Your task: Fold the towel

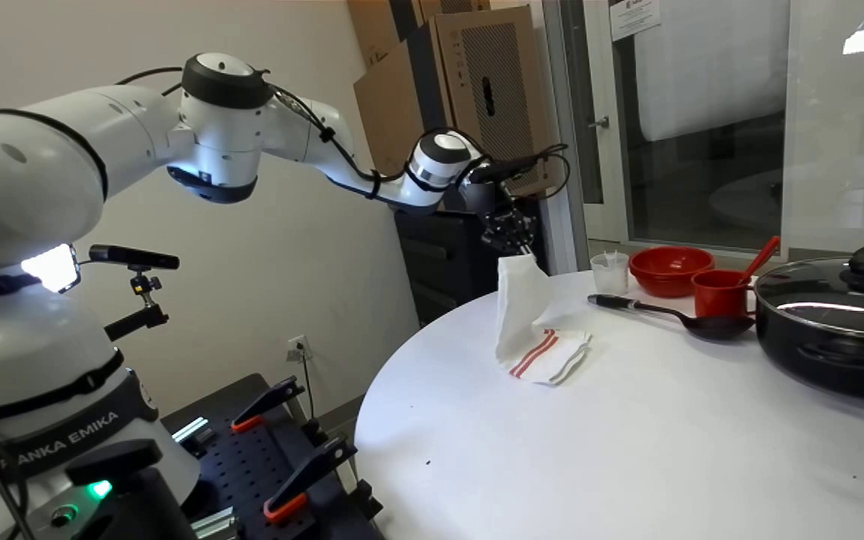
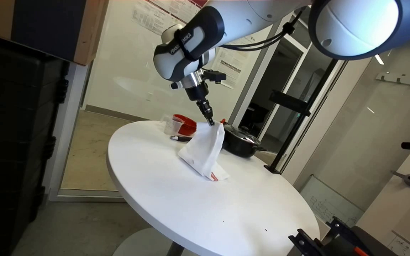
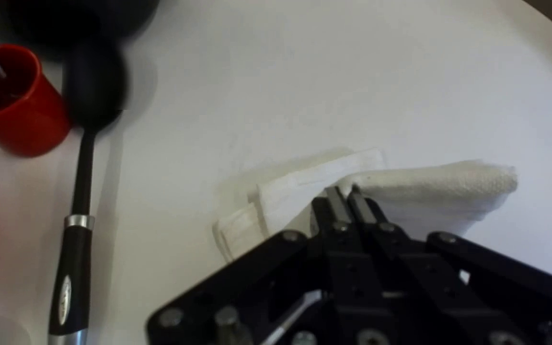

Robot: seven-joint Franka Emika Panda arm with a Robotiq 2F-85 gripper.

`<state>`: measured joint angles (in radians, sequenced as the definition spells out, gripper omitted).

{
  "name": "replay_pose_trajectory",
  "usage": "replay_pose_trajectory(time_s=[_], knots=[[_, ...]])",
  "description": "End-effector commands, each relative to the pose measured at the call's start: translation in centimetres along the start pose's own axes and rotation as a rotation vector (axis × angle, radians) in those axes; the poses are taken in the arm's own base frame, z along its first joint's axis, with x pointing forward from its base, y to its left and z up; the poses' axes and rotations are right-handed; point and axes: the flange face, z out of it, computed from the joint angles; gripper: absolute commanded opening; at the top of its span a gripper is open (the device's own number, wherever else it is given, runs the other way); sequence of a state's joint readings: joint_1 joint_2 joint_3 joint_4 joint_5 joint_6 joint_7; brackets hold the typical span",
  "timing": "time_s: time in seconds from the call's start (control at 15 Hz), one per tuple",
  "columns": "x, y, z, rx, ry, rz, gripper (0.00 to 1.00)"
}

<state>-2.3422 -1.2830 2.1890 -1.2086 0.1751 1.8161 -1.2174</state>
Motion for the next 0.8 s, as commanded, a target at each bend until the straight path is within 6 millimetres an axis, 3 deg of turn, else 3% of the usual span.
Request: replay_pose_trajectory(time_s=[0.0, 0.2, 0.53, 0.73], knots=[[-0.4, 0.5, 0.5, -0.003, 0.005, -0.031, 0.01], [-0.4, 0.5, 2.0, 0.045, 0.021, -0.058, 0.01], [2.2, 0.0, 4.9, 0.094, 0.053, -0.193, 0.01], [2.7, 0.3, 6.8, 0.114, 0.024, -0.264, 0.01]])
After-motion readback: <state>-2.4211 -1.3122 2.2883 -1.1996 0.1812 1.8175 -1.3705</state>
